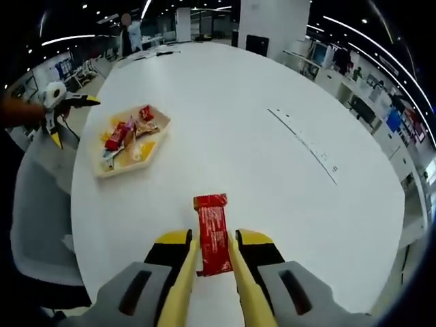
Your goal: Place the target food into the container with the food tongs after gripping and lifting it, then release it inside without dropping or visibly crushing the food.
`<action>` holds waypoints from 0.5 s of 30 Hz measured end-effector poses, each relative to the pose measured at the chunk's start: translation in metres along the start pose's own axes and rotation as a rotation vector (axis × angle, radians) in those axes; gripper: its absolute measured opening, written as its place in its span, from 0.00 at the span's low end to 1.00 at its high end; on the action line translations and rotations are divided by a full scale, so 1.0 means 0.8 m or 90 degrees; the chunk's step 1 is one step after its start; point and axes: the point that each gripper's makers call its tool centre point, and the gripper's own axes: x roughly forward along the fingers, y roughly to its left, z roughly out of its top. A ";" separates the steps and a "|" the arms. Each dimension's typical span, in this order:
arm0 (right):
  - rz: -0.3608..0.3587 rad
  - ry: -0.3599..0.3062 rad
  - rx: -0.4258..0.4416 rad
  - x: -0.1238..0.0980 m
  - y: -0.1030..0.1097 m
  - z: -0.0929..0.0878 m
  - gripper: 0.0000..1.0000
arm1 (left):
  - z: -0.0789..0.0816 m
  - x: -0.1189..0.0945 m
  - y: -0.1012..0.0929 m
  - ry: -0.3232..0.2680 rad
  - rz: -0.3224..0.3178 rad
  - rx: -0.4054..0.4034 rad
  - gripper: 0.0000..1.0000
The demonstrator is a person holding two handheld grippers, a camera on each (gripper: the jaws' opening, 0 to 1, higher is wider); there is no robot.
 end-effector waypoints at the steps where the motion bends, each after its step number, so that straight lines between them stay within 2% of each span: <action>1: -0.001 0.001 0.000 -0.003 -0.001 0.002 0.24 | -0.002 0.000 -0.001 0.006 -0.001 0.002 0.99; 15: -0.027 -0.011 -0.015 -0.028 -0.005 0.026 0.24 | -0.002 0.000 -0.002 0.007 -0.003 0.007 0.99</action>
